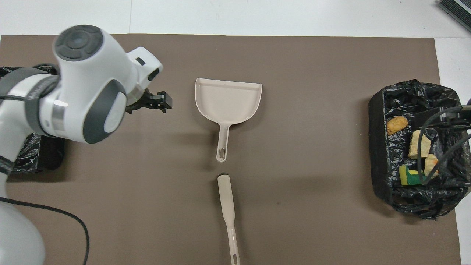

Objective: Sweep and dump trash in bin

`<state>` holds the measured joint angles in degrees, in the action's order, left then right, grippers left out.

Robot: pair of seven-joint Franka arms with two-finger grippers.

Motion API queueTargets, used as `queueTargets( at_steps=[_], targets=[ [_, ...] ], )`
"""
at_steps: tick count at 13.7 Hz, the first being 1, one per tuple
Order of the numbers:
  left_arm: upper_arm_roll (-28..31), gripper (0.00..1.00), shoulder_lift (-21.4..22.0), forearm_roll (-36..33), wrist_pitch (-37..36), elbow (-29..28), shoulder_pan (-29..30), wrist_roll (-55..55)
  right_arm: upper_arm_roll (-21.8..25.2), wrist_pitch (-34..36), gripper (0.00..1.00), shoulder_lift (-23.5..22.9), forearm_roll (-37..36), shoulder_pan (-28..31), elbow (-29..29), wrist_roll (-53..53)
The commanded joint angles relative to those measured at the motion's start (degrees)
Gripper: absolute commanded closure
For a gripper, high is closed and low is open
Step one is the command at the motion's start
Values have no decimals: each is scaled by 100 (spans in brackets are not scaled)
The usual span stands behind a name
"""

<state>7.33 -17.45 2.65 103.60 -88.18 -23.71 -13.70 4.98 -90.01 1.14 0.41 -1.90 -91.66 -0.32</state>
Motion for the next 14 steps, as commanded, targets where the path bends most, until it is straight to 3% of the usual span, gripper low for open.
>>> queueTargets(
  at_steps=[1, 5, 11, 14],
  targets=[
    [-65, 0, 399, -10, -304, -59, 611, 718, 20, 36, 0, 106, 82, -13, -97, -3],
    [-56, 0, 891, 60, -559, -146, 1078, 1448, 20, 36, 0, 106, 82, -13, -97, 6],
    [-48, 0, 1656, 8, -1411, -164, 1096, 1616, 20, 36, 0, 106, 82, -13, -97, 6],
    [-21, 0, 1701, -19, -1509, -120, 1123, 1599, 20, 36, 0, 106, 82, -13, -97, -3]
  ],
)
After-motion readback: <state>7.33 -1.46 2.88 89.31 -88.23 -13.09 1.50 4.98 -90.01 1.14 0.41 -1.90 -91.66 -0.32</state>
